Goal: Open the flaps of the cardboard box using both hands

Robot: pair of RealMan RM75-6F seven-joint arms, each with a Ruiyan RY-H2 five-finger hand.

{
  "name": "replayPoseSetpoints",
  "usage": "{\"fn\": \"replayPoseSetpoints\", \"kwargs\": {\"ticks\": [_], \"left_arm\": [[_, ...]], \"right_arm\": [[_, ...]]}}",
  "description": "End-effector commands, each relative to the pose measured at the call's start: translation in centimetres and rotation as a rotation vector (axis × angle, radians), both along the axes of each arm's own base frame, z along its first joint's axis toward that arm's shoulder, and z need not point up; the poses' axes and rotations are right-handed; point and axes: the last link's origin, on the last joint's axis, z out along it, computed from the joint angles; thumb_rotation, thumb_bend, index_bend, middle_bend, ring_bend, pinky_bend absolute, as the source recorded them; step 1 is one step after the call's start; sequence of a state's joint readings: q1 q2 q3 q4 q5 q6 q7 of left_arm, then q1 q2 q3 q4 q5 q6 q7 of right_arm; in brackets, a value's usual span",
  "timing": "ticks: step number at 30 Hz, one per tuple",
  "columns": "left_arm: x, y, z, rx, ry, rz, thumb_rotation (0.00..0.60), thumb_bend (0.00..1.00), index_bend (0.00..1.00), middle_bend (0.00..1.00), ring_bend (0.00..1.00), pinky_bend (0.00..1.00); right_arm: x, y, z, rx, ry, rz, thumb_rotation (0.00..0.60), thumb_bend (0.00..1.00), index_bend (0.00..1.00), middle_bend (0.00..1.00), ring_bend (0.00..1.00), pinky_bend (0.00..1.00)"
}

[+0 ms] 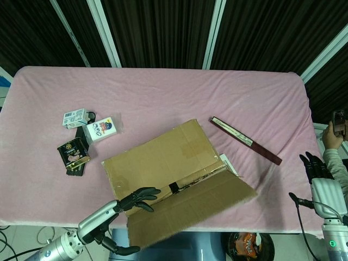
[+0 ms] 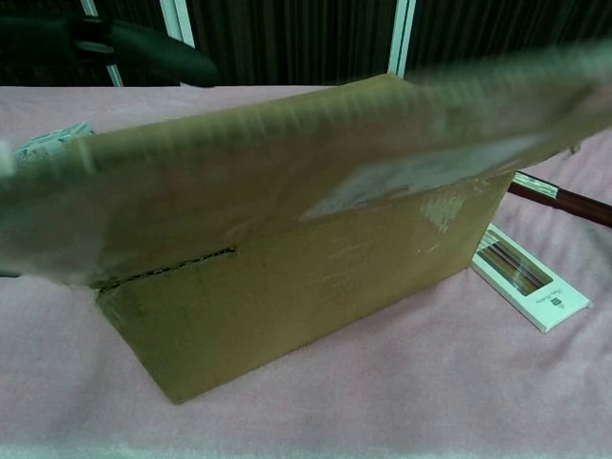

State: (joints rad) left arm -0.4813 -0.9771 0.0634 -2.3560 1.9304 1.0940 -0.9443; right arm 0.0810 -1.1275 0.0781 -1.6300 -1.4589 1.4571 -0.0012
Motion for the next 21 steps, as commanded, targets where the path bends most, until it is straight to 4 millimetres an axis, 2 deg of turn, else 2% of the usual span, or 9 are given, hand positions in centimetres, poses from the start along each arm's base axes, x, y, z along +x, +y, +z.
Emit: {"fn": "replayPoseSetpoints", "kwargs": {"ticks": [1, 7, 11, 17, 21], "left_arm": [[0.3, 0.0, -0.1, -0.006, -0.010, -0.013, 0.600, 0.20, 0.00, 0.04, 0.07, 0.22], [0.3, 0.1, 0.2, 0.024, -0.012, -0.018, 0.600, 0.20, 0.00, 0.04, 0.07, 0.22], [-0.8, 0.8, 1.0, 0.107, 0.064, 0.018, 0.600, 0.20, 0.00, 0.04, 0.07, 0.22], [-4.1, 2.2, 2.9, 0.347, 0.319, 0.105, 0.600, 0.20, 0.00, 0.04, 0.07, 0.21], [-7.5, 3.2, 4.6, 0.601, 0.590, 0.136, 0.600, 0.20, 0.00, 0.03, 0.07, 0.19]], "right_arm": [[0.0, 0.0, 0.0, 0.000, 0.000, -0.001, 0.600, 0.22, 0.00, 0.00, 0.00, 0.21], [0.0, 0.0, 0.0, -0.001, 0.000, -0.001, 0.600, 0.22, 0.00, 0.00, 0.00, 0.21], [0.0, 0.0, 0.0, -0.001, -0.002, -0.005, 0.600, 0.22, 0.00, 0.00, 0.00, 0.21], [0.0, 0.0, 0.0, 0.000, -0.002, -0.007, 0.600, 0.22, 0.00, 0.00, 0.00, 0.21], [0.1, 0.0, 0.0, 0.001, 0.003, -0.006, 0.600, 0.22, 0.00, 0.00, 0.00, 0.21]]}}
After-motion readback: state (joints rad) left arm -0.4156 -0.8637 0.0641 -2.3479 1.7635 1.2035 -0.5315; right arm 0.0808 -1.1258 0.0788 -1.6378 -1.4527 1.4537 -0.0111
